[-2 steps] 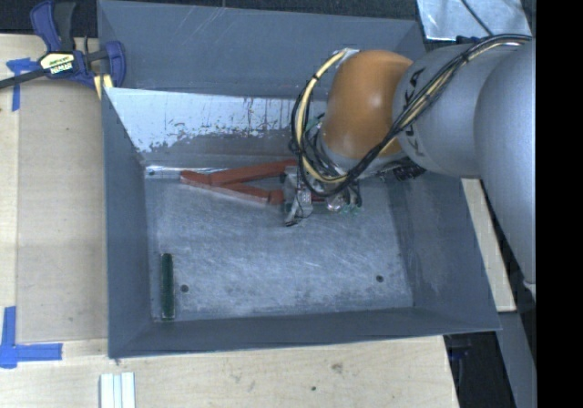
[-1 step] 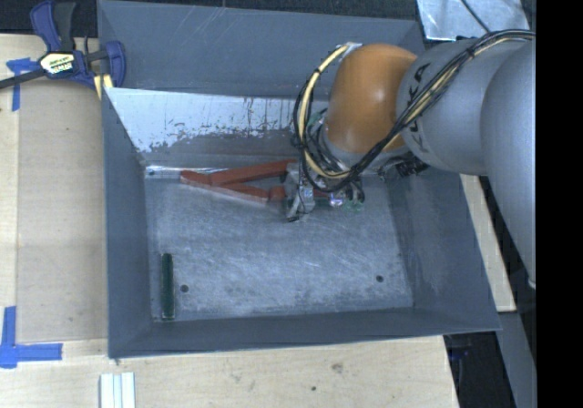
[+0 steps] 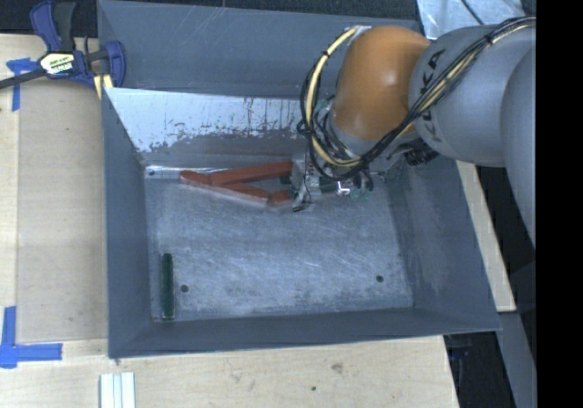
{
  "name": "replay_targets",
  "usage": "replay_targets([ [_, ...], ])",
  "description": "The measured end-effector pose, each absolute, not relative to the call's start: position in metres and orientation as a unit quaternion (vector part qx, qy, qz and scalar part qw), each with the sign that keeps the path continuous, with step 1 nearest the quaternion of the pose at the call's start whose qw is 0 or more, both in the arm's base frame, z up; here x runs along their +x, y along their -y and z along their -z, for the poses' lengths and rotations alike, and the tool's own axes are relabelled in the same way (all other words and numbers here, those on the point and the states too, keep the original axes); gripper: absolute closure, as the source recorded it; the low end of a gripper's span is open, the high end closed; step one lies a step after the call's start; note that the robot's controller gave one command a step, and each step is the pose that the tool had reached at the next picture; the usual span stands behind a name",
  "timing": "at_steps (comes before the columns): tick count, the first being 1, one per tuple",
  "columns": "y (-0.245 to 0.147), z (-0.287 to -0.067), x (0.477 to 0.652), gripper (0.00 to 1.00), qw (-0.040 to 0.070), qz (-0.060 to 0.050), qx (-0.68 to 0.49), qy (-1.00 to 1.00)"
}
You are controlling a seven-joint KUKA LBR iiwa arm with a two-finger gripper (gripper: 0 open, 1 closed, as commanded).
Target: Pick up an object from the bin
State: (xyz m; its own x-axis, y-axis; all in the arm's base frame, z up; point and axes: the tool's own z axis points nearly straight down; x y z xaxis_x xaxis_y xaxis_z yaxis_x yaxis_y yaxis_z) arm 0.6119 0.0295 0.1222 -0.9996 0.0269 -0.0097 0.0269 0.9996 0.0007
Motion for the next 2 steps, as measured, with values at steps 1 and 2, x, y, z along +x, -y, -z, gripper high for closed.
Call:
replay_targets([
  [1,-0.029,-0.168,0.614,1.00,0.005,0.000,0.013,-1.000],
  [2,-0.029,-0.201,0.616,1.00,0.004,0.000,0.013,-1.000],
])
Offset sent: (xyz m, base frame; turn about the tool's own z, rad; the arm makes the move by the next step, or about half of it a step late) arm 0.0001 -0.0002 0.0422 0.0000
